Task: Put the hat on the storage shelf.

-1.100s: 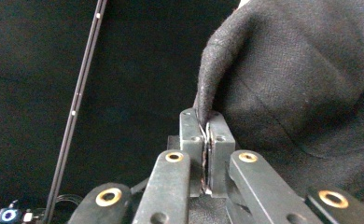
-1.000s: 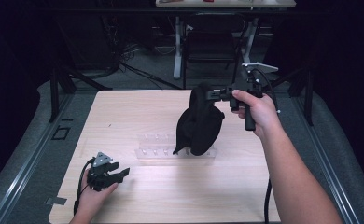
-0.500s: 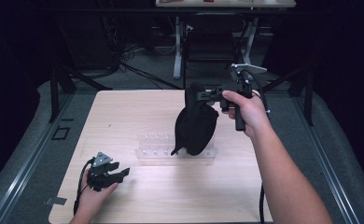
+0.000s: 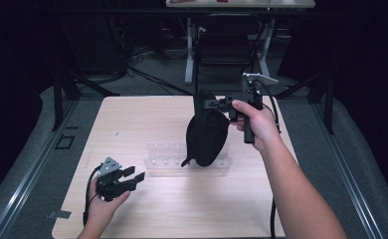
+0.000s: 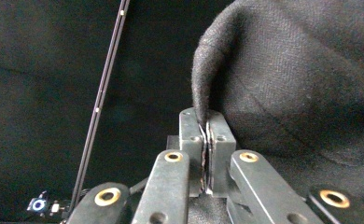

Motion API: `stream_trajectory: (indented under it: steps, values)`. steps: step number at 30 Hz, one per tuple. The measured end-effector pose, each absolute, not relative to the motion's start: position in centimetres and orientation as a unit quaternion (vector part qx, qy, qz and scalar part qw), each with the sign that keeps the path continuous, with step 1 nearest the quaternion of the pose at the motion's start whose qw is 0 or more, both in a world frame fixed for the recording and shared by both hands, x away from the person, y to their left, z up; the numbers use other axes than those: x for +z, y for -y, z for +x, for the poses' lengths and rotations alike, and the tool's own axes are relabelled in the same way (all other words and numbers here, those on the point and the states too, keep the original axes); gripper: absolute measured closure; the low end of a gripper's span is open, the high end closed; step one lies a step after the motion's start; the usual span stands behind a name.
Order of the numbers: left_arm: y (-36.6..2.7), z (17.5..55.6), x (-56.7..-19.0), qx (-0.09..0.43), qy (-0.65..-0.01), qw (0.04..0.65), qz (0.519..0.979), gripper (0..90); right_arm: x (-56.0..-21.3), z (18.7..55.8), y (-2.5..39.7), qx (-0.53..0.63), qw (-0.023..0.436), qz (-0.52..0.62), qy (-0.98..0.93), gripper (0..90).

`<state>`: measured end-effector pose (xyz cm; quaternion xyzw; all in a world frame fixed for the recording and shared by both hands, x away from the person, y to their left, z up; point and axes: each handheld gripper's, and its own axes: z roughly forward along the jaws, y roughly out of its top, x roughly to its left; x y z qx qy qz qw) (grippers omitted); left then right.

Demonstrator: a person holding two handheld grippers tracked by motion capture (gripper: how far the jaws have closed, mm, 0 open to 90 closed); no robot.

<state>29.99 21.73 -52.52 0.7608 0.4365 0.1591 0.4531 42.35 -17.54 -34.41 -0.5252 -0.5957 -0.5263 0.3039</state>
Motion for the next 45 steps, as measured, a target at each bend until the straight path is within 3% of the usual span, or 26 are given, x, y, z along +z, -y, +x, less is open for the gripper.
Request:
stream_trajectory:
  steps: [20,32,38,45]
  values:
    - [-13.2,31.3,-47.7,0.155,-0.335,0.470,0.802,57.9,-34.4,42.4,16.5,-0.532,0.302,-0.525,0.592,87.0]
    - [-10.4,31.2,-46.8,0.160,-0.305,0.465,0.816,59.9,-34.4,42.4,16.3,-0.533,0.296,-0.525,0.593,87.0]
    - [-9.1,31.2,-47.0,0.185,-0.297,0.440,0.827,77.3,-34.4,42.3,15.8,-0.535,0.300,-0.522,0.593,86.3]
    - [-9.0,30.9,-47.0,0.203,-0.288,0.429,0.832,80.5,-34.0,41.9,15.7,-0.537,0.291,-0.518,0.599,82.8]
